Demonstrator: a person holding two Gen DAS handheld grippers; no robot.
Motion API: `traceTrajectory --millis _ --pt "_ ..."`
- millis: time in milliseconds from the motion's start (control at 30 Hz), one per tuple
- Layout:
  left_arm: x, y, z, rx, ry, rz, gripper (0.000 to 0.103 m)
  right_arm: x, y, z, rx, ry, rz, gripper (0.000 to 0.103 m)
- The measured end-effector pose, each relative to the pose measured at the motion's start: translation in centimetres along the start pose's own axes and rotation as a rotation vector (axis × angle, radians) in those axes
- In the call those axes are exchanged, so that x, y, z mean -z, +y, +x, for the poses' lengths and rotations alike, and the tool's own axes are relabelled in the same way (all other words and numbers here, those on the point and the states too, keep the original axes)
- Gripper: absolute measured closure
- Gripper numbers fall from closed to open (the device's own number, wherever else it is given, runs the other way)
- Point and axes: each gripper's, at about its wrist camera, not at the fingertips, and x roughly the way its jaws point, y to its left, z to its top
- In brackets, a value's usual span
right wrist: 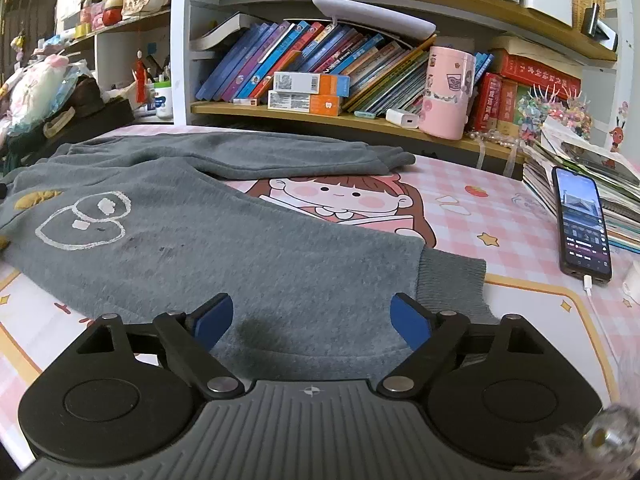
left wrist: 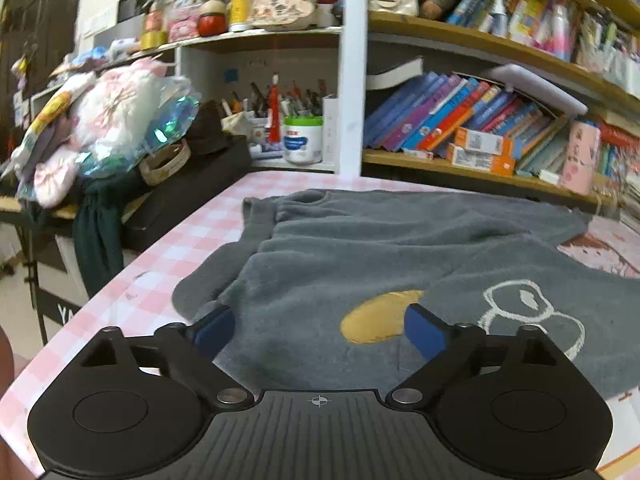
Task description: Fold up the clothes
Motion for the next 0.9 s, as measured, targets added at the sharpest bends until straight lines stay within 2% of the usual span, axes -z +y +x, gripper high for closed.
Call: traceTrajectory --millis 333,900 --pt "0.0 -2.8 -0.2 0.027 0.003 0.108 0.002 0.1 0.6 0.0 -0.018 0.002 -0.023 0.013" --pt "-0.2 -4.1 0.7 0.044 0.024 0.149 0.001 -0.5 1.0 0.9 -0.042 0.018 -0.050 0.012"
